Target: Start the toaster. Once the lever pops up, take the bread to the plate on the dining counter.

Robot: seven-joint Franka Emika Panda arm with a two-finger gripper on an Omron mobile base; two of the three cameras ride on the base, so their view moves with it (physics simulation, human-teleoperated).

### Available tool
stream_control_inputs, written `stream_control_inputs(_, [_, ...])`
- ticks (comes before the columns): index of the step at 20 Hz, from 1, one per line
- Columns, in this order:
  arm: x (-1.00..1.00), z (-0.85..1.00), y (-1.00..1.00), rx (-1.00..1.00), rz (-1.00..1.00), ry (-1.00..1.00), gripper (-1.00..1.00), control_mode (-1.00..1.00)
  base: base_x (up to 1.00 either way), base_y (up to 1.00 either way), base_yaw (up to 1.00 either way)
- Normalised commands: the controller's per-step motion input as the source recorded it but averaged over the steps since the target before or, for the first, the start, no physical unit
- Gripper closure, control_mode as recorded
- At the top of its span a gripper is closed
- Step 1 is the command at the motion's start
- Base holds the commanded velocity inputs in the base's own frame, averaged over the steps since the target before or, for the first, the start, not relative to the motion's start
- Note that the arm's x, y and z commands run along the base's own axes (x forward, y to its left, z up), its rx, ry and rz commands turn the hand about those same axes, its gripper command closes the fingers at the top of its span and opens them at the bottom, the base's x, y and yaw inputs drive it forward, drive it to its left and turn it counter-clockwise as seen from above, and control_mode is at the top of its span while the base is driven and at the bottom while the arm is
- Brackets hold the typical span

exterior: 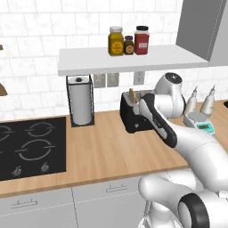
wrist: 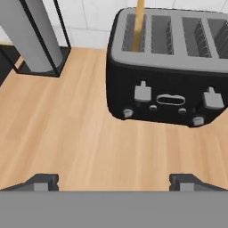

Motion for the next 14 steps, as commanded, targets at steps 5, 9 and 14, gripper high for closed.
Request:
stream_control_inputs(5, [0.35,-0.11,-0.26,0.02,0.00,-0.07,-1.00,-1.00,0.00,0.00,0.00])
stream_control_inputs(9, [0.34,-0.06,-0.13,0.00,0.00,-0.03,-1.00,-1.00,0.00,0.00,0.00])
stream_control_inputs(14, [0.37,0.00,-0.01,0.00,0.00,0.00,-1.00,-1.00,0.00,0.00,0.00])
